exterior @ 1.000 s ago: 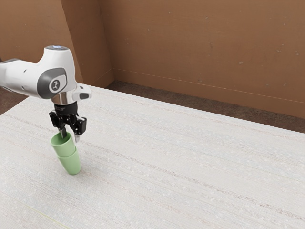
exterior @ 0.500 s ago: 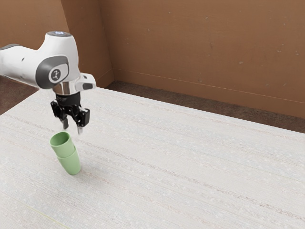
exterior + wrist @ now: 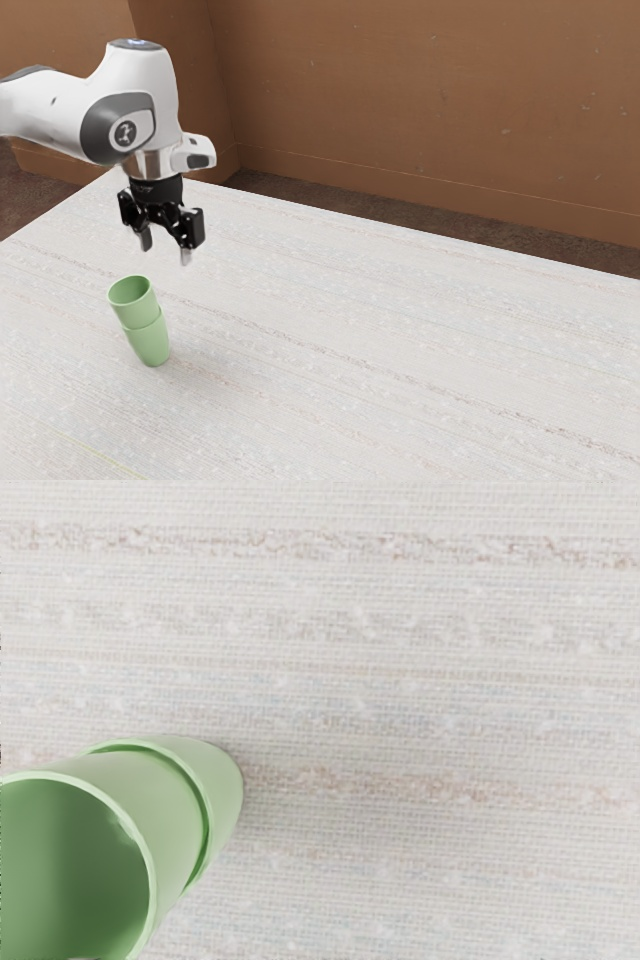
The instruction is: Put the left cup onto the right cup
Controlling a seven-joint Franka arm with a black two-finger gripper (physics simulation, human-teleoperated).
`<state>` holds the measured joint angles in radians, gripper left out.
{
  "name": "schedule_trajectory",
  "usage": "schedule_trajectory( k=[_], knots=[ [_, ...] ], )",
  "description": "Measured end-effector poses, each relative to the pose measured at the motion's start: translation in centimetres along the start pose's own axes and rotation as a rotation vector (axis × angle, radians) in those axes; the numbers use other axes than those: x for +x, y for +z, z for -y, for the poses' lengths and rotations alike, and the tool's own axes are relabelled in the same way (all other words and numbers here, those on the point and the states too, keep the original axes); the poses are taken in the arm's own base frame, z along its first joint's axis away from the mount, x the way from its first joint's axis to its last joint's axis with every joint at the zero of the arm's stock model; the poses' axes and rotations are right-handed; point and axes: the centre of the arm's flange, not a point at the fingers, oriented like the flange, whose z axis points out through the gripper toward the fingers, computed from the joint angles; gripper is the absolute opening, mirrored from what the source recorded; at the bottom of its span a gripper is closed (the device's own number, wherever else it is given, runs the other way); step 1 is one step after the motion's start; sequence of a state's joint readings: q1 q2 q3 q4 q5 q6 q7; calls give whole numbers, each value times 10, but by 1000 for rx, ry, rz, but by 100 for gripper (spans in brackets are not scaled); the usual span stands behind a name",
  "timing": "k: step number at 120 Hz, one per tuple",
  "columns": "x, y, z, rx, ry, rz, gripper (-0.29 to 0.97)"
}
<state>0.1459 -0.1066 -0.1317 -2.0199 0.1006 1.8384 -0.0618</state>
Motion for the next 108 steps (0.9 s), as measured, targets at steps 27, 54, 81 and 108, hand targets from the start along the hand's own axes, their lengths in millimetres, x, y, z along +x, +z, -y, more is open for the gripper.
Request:
schedule_trajectory(
  k=[27, 54, 81, 108],
  knots=[
    [3, -38, -20, -8, 45, -15, 64],
    [11, -56, -28, -15, 84, -2, 67],
    [13, -63, -30, -12, 116, 12, 68],
    [12, -67, -38, -4, 151, 18, 68]
  ],
)
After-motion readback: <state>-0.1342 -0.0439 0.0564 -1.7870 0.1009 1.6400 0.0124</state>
